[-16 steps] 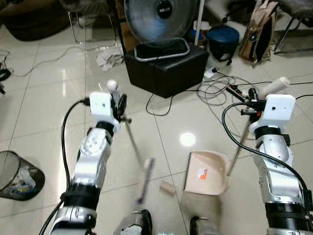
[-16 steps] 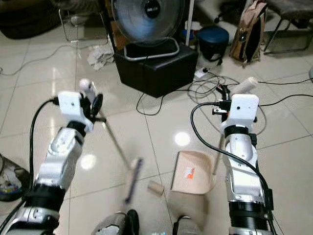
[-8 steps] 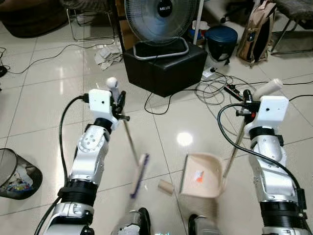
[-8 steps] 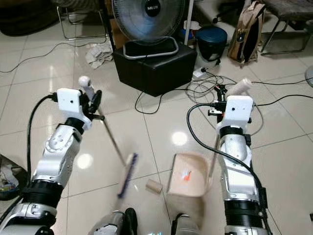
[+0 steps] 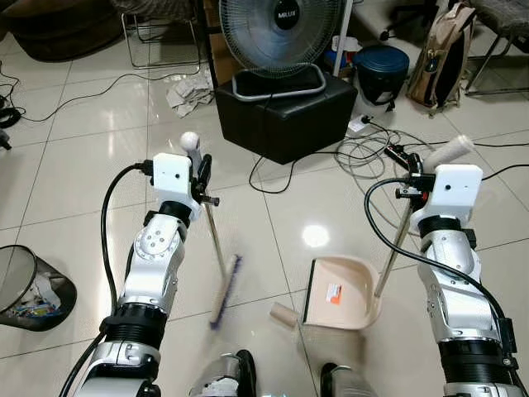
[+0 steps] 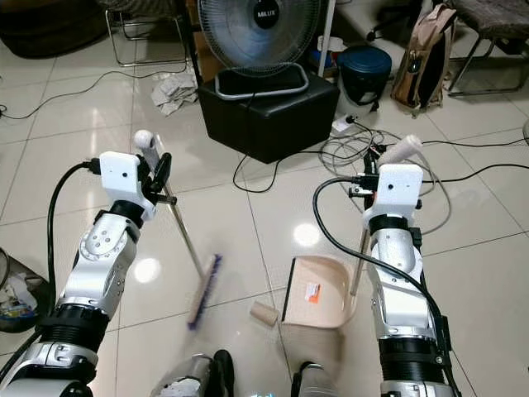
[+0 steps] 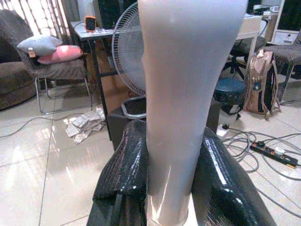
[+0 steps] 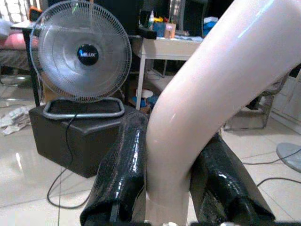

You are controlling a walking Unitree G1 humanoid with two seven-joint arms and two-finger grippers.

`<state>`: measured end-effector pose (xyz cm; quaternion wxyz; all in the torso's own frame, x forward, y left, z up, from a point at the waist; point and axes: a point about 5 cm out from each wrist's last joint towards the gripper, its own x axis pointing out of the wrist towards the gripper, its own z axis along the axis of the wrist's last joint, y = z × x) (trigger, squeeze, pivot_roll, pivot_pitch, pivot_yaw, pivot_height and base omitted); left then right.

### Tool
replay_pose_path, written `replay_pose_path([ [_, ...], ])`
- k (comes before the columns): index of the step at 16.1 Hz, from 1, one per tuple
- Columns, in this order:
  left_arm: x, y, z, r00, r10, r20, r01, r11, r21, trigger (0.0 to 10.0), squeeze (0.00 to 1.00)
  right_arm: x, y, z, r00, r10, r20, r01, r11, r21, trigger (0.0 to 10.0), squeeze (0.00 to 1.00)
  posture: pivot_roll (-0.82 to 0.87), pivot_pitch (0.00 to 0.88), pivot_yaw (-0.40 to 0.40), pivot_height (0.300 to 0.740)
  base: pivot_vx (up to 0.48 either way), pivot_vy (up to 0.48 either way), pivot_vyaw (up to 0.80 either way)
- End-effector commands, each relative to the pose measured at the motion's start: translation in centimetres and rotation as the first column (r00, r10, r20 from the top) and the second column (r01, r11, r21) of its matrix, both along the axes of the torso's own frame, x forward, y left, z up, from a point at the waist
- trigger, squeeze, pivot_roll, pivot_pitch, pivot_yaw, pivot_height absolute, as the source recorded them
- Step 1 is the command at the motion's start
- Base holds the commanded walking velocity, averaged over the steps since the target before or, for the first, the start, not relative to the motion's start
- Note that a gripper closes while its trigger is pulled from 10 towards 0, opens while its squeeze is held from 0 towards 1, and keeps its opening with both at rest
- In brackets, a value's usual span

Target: Sweep floor

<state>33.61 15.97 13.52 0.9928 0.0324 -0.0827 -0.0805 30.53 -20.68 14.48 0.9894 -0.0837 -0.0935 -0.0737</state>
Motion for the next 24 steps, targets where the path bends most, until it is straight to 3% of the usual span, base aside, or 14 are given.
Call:
replay_pose_path([
  [1,-0.1,0.2,0.2,1.0,-0.009,0.023,0.008,1.0,0.019,10.0,0.0,-0.1,0.0,-0.3,1.0,0.01,0.001,-0.01,1.0,-0.015,10.0,0.0,0.01,0.194,0.096,0.74,0.0,0.0,0.0],
  [5,0.1,-0.2,-0.4,0.997,-0.076,0.019,0.073,0.99,0.121,10.0,0.0,-0.3,-0.1,-1.2,1.0,0.002,-0.006,-0.002,0.998,-0.059,10.0,0.0,0.02,0.206,0.128,0.74,0.0,0.0,0.0],
  [10,1.1,-1.5,0.3,0.991,-0.131,0.03,0.128,0.988,0.088,10.0,0.0,0.4,-0.2,-0.3,0.999,0.016,0.043,-0.011,0.994,-0.113,10.0,0.0,0.02,0.252,0.131,0.74,0.0,0.0,0.0],
  [13,1.4,-2.0,0.2,0.988,-0.148,0.033,0.144,0.984,0.104,10.0,0.0,0.6,0.4,-1.1,0.998,0.043,0.038,-0.037,0.989,-0.146,10.0,0.0,0.03,0.271,0.123,0.74,0.0,0.0,0.0],
  [16,2.1,-2.0,0.2,0.99,-0.136,0.027,0.133,0.987,0.089,10.0,0.0,1.0,1.5,-2.6,0.998,0.057,0.019,-0.053,0.982,-0.183,10.0,0.0,0.06,0.296,0.127,0.74,0.0,0.0,0.0],
  [18,1.9,-2.4,-0.2,0.991,-0.135,0.024,0.133,0.989,0.067,10.0,0.0,1.1,2.3,-2.4,0.996,0.053,0.074,-0.042,0.987,-0.152,10.0,0.0,0.06,0.299,0.124,0.74,0.0,0.0,0.0],
  [24,2.3,-4.8,-0.3,0.985,-0.168,0.023,0.167,0.986,0.027,10.0,0.0,2.2,5.1,-2.2,0.987,0.101,0.123,-0.089,0.991,-0.102,10.0,0.0,0.08,0.308,0.122,0.74,0.0,0.0,0.0],
])
